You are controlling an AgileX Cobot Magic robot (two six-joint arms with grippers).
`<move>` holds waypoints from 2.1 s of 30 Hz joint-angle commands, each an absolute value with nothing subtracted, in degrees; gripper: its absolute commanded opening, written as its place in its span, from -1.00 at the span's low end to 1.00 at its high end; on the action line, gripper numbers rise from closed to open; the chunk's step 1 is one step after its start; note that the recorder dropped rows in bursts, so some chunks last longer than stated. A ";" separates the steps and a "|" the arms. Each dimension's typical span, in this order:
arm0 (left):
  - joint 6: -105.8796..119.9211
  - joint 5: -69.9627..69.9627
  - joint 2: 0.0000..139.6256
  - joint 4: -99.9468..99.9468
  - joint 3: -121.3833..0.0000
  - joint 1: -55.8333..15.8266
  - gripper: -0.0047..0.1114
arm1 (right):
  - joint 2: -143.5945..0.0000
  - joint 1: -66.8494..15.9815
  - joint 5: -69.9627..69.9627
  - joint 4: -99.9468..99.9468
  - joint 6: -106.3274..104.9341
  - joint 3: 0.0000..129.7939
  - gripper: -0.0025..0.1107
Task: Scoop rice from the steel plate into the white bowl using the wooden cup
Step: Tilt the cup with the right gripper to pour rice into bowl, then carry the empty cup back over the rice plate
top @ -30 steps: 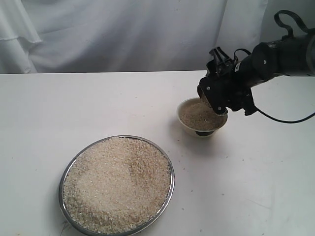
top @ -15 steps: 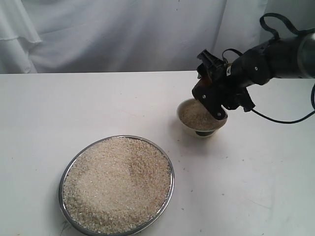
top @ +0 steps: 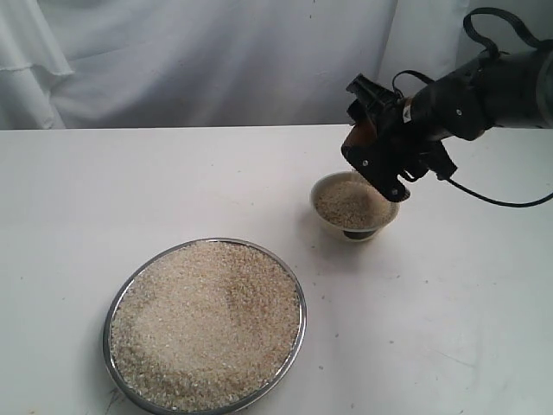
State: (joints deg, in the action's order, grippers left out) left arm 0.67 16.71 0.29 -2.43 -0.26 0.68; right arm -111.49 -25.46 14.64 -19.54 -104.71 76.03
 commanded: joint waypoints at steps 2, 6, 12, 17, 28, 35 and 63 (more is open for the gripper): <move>0.49 16.34 0.00 -2.48 0.00 0.60 -0.92 | -110.15 -26.34 13.78 -24.36 -104.66 75.85 -0.96; 0.49 16.34 0.00 -2.48 0.00 0.60 -0.92 | -110.06 -26.75 13.78 -26.52 -104.66 75.85 -0.96; 0.49 16.34 0.00 -2.48 0.00 0.60 -0.92 | -108.87 -28.00 13.89 -27.92 -104.66 75.76 -0.96; 0.49 16.34 0.00 -2.48 0.00 0.60 -0.92 | -107.77 -28.38 13.86 -30.99 -104.52 75.76 -0.96; 0.49 16.34 0.00 -2.48 0.00 0.60 -0.92 | -104.57 -28.26 7.23 -29.03 -86.28 70.19 -0.96; 0.49 16.34 0.00 -2.48 0.00 0.60 -0.92 | -104.79 -36.32 7.07 -16.76 -79.76 70.19 -0.96; 0.49 16.34 0.00 -2.48 0.00 0.60 -0.92 | -123.11 -52.30 -14.11 -16.28 -103.98 73.61 -0.96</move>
